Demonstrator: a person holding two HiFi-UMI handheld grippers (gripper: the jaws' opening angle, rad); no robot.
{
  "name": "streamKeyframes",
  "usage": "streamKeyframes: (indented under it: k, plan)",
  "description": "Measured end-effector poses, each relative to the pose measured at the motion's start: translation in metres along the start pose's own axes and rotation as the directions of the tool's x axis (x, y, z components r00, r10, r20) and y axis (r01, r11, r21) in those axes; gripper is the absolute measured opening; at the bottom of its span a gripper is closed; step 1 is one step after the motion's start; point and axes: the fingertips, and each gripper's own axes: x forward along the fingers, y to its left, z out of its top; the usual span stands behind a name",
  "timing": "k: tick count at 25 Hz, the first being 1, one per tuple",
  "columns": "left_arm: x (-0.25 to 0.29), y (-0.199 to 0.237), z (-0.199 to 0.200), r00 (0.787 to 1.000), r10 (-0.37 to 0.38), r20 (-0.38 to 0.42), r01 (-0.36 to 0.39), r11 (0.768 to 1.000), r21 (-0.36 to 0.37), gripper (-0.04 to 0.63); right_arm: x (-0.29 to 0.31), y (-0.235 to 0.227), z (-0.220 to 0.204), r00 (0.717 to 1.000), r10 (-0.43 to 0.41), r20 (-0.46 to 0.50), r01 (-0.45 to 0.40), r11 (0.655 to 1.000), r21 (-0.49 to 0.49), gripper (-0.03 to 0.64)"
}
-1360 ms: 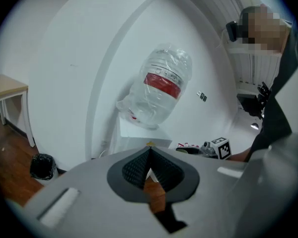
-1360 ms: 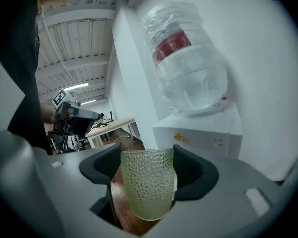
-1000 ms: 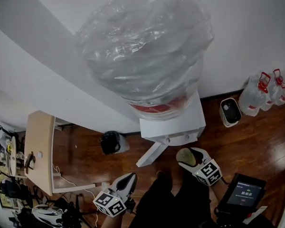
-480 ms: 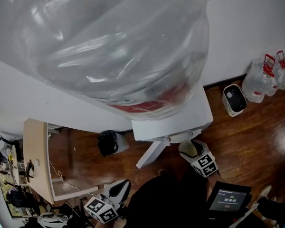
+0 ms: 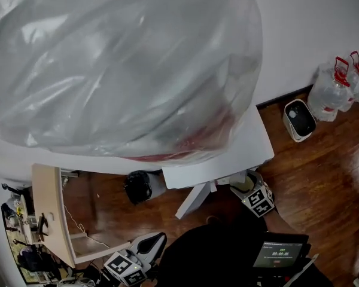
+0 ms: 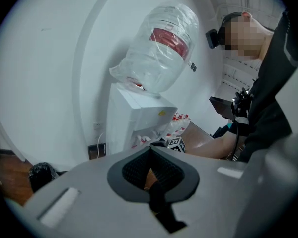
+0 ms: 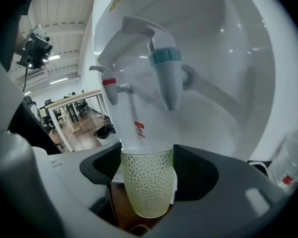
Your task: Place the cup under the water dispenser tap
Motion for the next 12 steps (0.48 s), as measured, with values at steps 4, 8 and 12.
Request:
streamKeyframes:
  k: [4,8,12]
  plan:
    - [0.011,0.006,-0.003,1.0,-0.003,0.023,0.003,1.0,0.0,0.0,0.011,0.014,0.009,0.995,0.098,0.021,-0.093,0.981,-0.173,0.328]
    - [0.027,0.009,-0.016,1.0,0.005,0.009,-0.005,1.0,0.0,0.0,0.017,0.015,0.006,0.989,0.14,0.039,-0.117,0.927,-0.357,0.325]
    - [0.038,0.014,-0.037,0.999,0.015,-0.039,-0.015,1.0,0.008,0.0,0.021,0.031,0.004,0.978,0.202,0.047,-0.145,0.829,-0.54,0.324]
